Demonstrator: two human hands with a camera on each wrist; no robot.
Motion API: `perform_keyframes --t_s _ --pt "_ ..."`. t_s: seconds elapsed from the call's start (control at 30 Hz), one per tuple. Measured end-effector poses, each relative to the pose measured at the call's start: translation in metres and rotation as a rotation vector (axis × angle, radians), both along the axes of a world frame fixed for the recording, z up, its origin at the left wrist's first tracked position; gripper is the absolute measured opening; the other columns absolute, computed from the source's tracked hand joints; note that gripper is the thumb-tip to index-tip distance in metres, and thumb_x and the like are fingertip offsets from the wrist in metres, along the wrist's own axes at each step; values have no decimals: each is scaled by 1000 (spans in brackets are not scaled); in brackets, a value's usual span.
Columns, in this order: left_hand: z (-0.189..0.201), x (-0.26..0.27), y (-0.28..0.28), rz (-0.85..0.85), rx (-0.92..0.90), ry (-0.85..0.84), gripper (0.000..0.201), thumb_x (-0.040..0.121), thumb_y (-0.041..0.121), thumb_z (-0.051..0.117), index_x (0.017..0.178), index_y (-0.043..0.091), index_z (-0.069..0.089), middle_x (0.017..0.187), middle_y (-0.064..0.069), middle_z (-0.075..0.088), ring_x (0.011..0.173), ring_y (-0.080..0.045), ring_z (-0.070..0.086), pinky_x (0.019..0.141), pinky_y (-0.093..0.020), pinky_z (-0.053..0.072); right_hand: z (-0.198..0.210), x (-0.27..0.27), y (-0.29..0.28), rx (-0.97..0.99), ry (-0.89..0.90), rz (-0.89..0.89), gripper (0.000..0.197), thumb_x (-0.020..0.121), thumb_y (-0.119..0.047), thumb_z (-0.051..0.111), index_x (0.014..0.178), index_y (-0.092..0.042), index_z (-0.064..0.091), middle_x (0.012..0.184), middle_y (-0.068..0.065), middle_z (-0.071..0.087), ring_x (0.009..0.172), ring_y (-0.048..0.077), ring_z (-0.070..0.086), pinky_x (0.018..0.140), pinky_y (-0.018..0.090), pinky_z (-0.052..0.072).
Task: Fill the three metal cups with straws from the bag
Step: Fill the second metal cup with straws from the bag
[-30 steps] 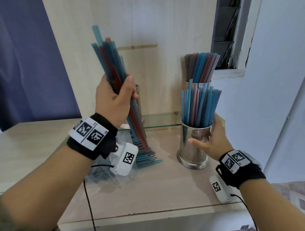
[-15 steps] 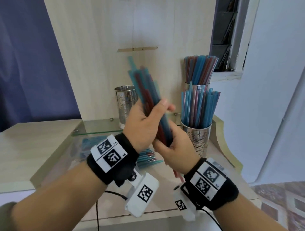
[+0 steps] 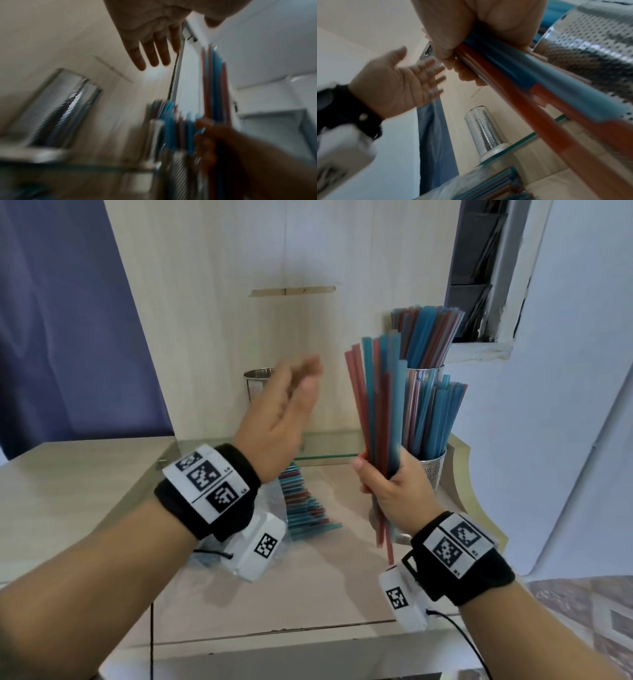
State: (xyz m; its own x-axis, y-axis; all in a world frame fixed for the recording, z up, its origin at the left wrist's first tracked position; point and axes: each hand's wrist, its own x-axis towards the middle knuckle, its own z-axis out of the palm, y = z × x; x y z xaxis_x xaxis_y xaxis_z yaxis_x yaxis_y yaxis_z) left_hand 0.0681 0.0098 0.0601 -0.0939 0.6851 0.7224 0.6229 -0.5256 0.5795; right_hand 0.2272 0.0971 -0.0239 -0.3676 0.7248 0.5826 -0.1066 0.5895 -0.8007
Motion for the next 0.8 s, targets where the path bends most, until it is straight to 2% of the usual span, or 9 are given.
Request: perform_keyframes --t_s 0.03,0.1,0.17,0.2,0.27,0.33,0.53,0.7,0.8 --pt "-16 -8 5 69 -142 101 35 97 43 41 128 27 47 128 5 55 117 -2 52 97 -20 42 0 2 5 -11 6 -26 13 90 -16 65 83 -19 56 62 -9 55 53 7 57 56 29 52" --pt "-57 -25 18 226 -451 497 33 94 43 51 119 23 57 121 3 58 114 -11 53 91 -20 40 -3 3 14 -27 7 -54 13 90 -17 66 83 -19 55 62 -10 55 51 7 56 54 25 49" --pt "-95 -36 26 351 -657 855 43 89 51 55 119 21 59 120 -1 58 114 -21 50 96 -30 40 -10 2 17 -48 -3 -56 13 90 -16 67 83 -18 56 61 -10 54 51 6 56 54 24 49" --pt "-109 -39 26 426 -741 982 52 86 57 54 123 21 57 122 -1 56 115 -23 45 99 -35 39 -15 1 17 -59 -11 -58 13 90 -15 67 83 -17 56 61 -9 55 51 6 56 54 23 49" --pt "-126 -43 25 537 -829 1116 65 80 66 51 127 21 52 124 -2 51 117 -25 39 102 -40 35 -27 1 15 -81 -36 -69 13 89 -14 67 81 -17 57 62 -6 56 52 5 57 54 20 48" --pt "-133 -43 25 577 -838 1174 66 79 67 49 125 20 52 123 -3 50 116 -26 37 101 -40 33 -37 3 14 -96 -75 -82 16 89 -15 67 78 -19 57 61 -5 58 52 4 56 55 19 48" --pt "-138 -29 32 631 -901 1270 48 88 52 50 121 18 57 121 -4 55 116 -27 38 95 -42 31 -46 7 15 -151 -130 -22 17 91 -19 65 77 -18 56 63 1 57 50 4 52 54 22 45" --pt "-134 -28 35 626 -856 1158 46 88 54 51 120 22 59 123 0 56 118 -24 42 98 -42 32 -48 12 16 -146 -101 -28 17 90 -20 65 77 -14 57 62 0 57 53 5 54 56 20 48" --pt "-125 -28 36 599 -823 1056 47 86 58 52 118 25 61 119 2 57 114 -23 44 97 -41 34 -51 14 19 -163 -98 -47 16 90 -24 65 79 -14 58 64 2 59 56 10 57 61 26 52"
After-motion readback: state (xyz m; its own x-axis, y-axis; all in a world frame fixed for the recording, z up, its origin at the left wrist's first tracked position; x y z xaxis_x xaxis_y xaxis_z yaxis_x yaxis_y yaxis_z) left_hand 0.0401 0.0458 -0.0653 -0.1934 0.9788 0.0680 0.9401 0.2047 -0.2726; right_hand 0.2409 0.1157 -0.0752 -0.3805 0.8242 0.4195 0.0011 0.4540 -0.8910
